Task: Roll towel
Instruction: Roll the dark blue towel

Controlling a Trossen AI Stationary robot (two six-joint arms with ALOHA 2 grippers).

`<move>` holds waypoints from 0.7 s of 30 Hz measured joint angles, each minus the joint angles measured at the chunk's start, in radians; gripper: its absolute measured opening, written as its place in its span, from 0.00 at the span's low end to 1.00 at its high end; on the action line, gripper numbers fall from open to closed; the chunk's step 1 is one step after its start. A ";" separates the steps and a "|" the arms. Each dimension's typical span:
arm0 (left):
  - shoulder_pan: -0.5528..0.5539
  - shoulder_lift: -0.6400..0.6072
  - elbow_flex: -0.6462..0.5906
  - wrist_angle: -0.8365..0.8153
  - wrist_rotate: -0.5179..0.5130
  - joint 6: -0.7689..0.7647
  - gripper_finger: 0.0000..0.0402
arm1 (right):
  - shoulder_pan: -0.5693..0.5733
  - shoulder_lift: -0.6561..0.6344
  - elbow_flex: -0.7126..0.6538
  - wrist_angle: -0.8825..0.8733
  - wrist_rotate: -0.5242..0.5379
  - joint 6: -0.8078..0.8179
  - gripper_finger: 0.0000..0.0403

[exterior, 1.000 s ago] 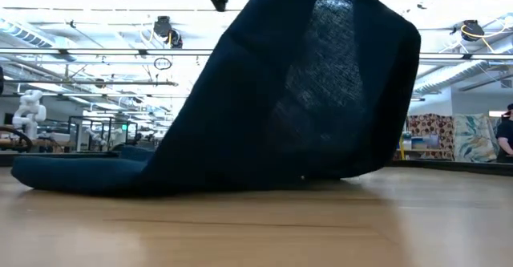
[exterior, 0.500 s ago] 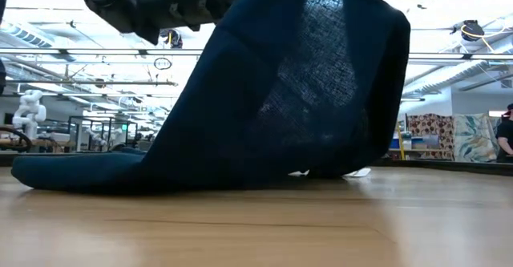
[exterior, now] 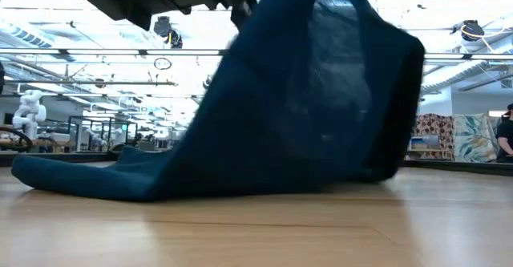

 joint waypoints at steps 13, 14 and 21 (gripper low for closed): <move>-0.087 0.020 -0.012 -0.718 -0.226 -0.137 0.29 | 0.064 0.007 0.000 -0.349 -0.202 0.441 0.00; -0.099 0.020 -0.012 -0.734 -0.241 -0.146 0.31 | 0.072 0.009 0.000 -0.364 -0.202 0.453 0.00; -0.203 0.019 -0.012 -0.869 -0.359 -0.150 0.38 | 0.110 0.042 0.000 -0.384 -0.201 0.481 0.00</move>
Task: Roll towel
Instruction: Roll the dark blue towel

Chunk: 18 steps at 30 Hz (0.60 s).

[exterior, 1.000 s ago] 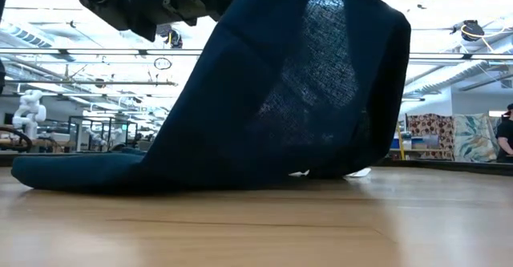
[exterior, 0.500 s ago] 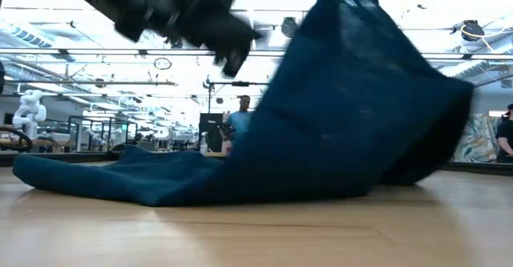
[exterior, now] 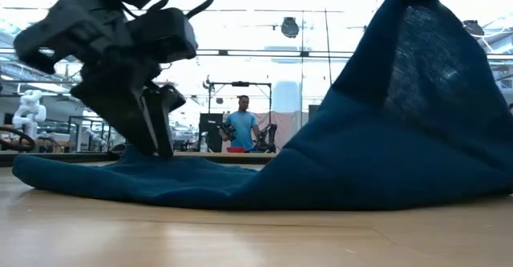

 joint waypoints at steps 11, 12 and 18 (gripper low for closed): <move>-0.027 0.005 0.000 0.043 -0.157 0.026 0.23 | 0.003 0.025 0.000 0.011 0.006 -0.002 0.00; -0.026 0.005 0.000 0.047 -0.155 0.025 0.24 | 0.003 0.025 0.000 0.012 0.006 -0.002 0.00; -0.025 0.048 0.001 0.070 -0.145 0.035 0.47 | 0.003 0.025 0.000 0.012 0.005 -0.005 0.00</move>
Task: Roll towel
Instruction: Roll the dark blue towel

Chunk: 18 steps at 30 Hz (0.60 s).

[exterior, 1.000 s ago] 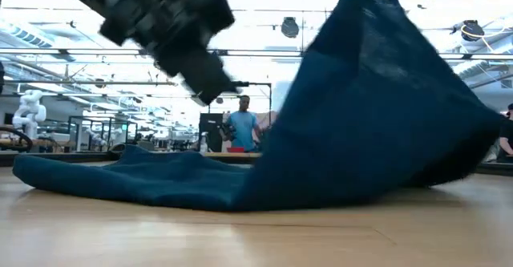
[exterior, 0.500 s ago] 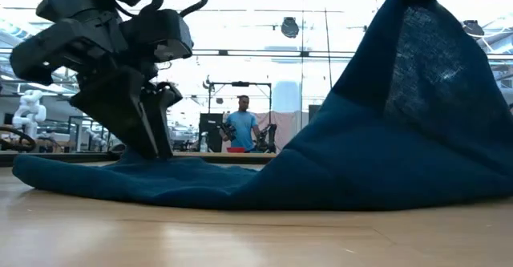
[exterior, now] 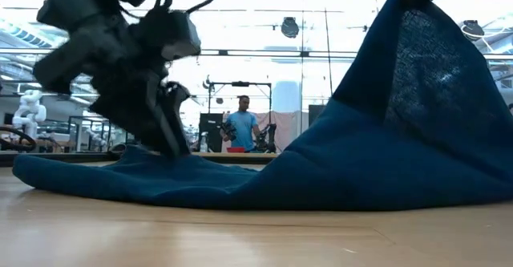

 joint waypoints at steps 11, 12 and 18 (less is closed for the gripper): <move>-0.004 0.047 0.000 0.080 -0.084 0.125 0.23 | 0.000 0.000 0.000 0.000 0.059 -0.007 0.00; -0.003 0.027 0.000 0.064 -0.112 0.132 0.15 | 0.000 0.000 0.000 -0.003 0.093 -0.014 0.00; 0.042 -0.103 0.000 -0.039 -0.160 0.150 0.08 | -0.018 0.000 0.000 -0.012 0.338 -0.068 0.00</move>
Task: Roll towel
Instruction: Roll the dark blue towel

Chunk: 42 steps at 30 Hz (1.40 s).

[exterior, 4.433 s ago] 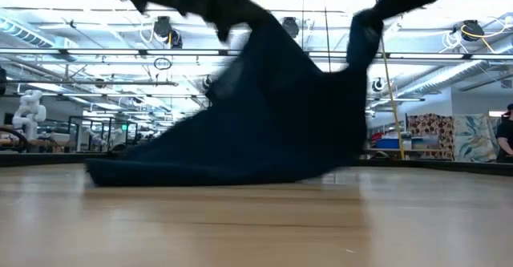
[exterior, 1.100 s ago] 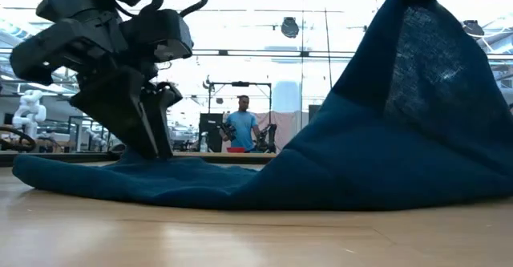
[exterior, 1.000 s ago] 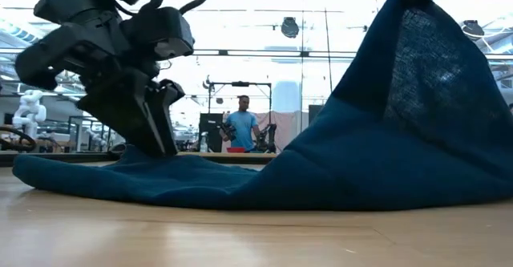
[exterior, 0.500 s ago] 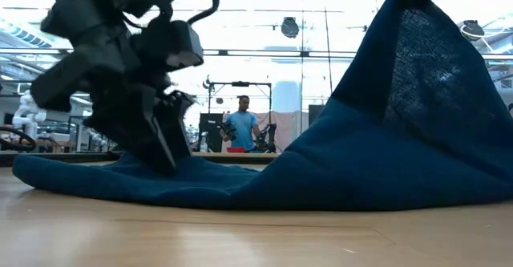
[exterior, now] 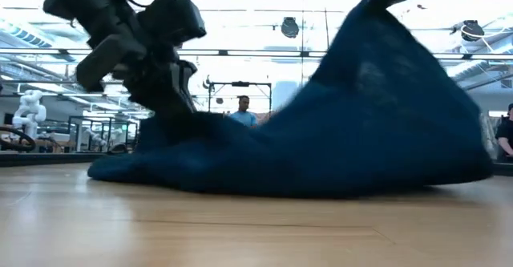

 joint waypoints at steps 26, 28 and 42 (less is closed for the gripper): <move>-0.206 -0.168 0.000 -0.472 -0.139 -0.414 0.41 | 0.007 0.068 0.000 -0.002 -0.103 0.070 0.00; -0.214 -0.176 0.000 -0.545 -0.196 -0.481 0.41 | 0.008 0.069 0.000 -0.005 -0.105 0.070 0.00; -0.159 -0.175 -0.173 -0.374 -0.251 -0.419 0.41 | 0.014 0.069 0.000 -0.012 -0.109 0.072 0.00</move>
